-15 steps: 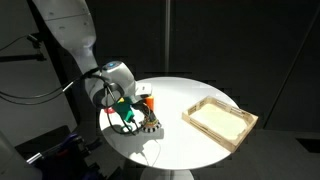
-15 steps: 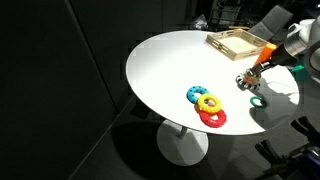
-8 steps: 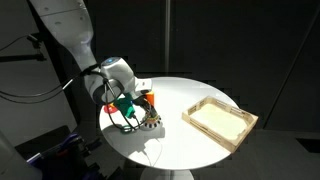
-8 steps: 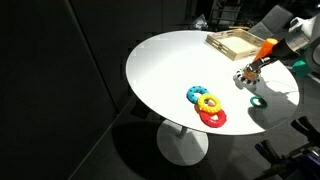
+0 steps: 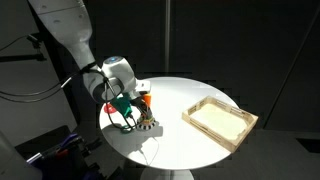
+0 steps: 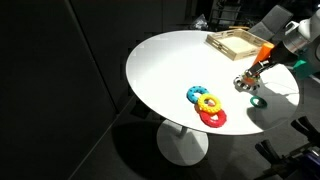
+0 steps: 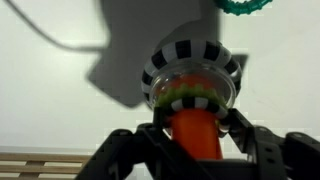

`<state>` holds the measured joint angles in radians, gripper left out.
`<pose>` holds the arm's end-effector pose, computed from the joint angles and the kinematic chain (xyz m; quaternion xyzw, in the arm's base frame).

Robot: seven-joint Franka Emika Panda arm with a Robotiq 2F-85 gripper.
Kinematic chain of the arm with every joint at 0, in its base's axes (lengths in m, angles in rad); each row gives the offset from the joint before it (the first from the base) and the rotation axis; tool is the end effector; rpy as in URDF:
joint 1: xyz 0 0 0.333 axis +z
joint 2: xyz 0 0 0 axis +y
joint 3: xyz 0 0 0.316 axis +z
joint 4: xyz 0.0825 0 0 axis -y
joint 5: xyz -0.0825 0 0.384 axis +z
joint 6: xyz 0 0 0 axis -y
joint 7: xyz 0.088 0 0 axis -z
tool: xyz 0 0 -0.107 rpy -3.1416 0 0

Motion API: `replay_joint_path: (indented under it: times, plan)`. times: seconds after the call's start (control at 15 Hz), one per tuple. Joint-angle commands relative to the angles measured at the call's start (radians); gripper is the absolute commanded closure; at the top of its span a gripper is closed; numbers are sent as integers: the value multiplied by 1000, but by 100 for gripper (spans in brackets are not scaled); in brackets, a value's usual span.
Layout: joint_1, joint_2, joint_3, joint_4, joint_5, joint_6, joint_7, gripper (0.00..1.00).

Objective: Move the orange stand to the right then put the black and white and yellow rings on the table

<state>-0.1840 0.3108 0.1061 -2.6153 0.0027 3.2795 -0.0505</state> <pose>0.4565 -0.0333 0.1820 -0.9840 0.0202 -0.1772 0.0042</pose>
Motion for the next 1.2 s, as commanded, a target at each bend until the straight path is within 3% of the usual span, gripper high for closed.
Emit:
replay_joint_path:
  times: [0.0,0.2,0.47,0.6,0.73,1.13]
  plan:
    - [80,-32,-110,-9,-13,-1,-12,60]
    - [161,-21,-206,-5,-5,12,-18,60]
    - [233,-12,-281,0,1,13,-17,60]
    - [254,-10,-300,1,2,12,-16,16]
    - [271,-10,-314,0,2,14,-16,2]
    - [270,-10,-307,-15,6,58,-12,0]
